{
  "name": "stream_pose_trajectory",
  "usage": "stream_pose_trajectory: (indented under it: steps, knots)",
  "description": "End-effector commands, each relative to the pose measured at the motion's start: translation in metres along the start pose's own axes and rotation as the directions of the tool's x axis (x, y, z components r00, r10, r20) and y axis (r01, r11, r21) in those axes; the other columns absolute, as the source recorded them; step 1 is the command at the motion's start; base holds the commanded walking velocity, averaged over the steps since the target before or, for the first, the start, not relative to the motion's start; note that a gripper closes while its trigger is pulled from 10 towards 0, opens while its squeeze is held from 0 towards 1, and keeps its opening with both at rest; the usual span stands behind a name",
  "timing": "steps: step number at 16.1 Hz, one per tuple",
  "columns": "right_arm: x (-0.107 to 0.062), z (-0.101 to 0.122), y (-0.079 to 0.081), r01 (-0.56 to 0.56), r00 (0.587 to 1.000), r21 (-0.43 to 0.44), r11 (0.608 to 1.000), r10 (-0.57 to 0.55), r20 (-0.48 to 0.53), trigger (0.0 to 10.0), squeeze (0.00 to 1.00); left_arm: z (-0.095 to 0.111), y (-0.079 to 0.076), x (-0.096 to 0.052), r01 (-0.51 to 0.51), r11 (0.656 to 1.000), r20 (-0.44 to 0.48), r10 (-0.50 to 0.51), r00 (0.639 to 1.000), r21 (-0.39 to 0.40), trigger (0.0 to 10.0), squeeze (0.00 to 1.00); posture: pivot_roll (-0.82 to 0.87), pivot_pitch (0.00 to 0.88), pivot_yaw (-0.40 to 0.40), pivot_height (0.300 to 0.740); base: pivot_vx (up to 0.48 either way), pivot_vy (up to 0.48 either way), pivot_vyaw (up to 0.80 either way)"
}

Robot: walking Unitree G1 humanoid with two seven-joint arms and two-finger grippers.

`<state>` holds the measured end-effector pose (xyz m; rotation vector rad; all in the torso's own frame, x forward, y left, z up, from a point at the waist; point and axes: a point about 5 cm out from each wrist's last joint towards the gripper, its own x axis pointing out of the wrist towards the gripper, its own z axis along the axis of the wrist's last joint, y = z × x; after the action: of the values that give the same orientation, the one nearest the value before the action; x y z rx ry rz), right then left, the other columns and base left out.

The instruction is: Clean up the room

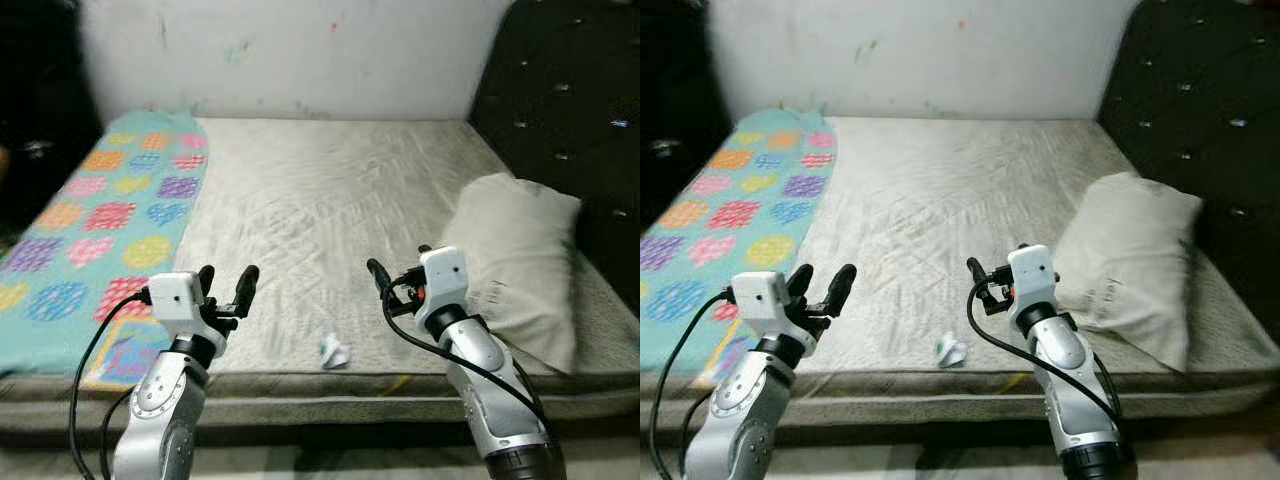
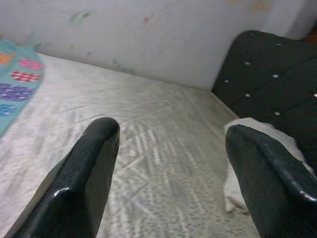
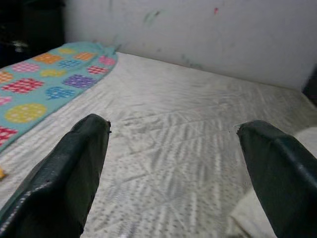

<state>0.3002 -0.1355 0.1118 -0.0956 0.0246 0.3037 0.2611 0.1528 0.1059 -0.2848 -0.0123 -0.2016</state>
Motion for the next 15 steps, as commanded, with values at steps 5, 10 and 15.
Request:
stream_pose_trajectory:
  steps: [5, 10, 15]
  knots:
    - [0.0014, 0.0044, -0.0043, 0.013, 1.000, -0.011, 1.000, -0.012, 0.018, 10.0, 0.00, 0.0029, -0.0024, 0.0016, 0.024, 1.000, 0.010, -0.024, 1.000, 0.003, 10.0, 0.00, 0.01, 0.000, -0.013, 0.740, 0.410, 0.000, 0.00]
    - [0.0002, 0.0026, -0.0048, 0.015, 1.000, -0.005, 1.000, -0.015, 0.016, 10.0, 0.00, 0.0008, -0.0027, 0.0024, 0.019, 1.000, -0.001, -0.019, 1.000, -0.005, 10.0, 0.00, 0.01, 0.003, -0.012, 0.740, 0.265, 0.000, 0.00]
    - [-0.0012, 0.0015, -0.0050, 0.017, 1.000, -0.007, 1.000, -0.017, 0.014, 10.0, 0.00, 0.0001, -0.0019, 0.0030, 0.004, 1.000, -0.009, -0.004, 1.000, -0.001, 10.0, 0.00, 0.01, 0.005, -0.011, 0.740, 0.000, 0.000, 0.00]
